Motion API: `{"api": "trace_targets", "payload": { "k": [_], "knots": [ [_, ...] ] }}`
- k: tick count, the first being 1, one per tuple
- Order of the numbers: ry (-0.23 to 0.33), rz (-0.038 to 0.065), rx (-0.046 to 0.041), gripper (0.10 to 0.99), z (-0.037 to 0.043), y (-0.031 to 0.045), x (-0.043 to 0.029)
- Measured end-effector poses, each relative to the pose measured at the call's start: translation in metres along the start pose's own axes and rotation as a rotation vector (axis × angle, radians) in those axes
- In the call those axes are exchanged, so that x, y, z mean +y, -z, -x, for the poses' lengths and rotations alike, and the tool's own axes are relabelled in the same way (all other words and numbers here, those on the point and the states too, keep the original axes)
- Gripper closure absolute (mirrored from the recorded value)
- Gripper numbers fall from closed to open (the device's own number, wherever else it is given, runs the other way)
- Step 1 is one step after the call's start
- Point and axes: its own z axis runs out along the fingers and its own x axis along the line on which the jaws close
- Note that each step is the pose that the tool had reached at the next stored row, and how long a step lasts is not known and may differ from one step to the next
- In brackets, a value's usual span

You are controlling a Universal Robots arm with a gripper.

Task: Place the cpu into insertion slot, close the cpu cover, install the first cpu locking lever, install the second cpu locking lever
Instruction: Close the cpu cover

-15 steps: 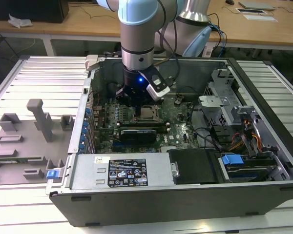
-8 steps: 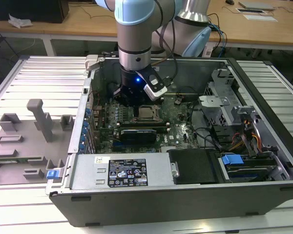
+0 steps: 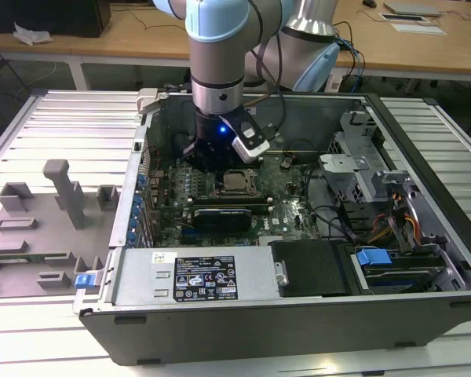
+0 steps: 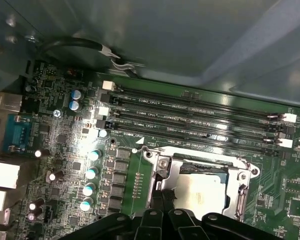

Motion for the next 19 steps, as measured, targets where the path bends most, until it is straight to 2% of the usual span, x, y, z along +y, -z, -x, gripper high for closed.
{"api": "trace_targets", "payload": {
  "k": [9, 14, 18, 19],
  "knots": [
    [0.0, 0.0, 0.0001, 0.98, 0.0029, -0.0008, -0.0005],
    [0.0, 0.0, 0.0, 0.98, 0.0054, 0.0045, -0.0008],
    [0.0, -0.001, 0.0003, 0.98, 0.0054, 0.0046, -0.0009],
    [0.0, 0.006, 0.0015, 0.98, 0.0061, 0.0046, -0.0027]
  ]
}}
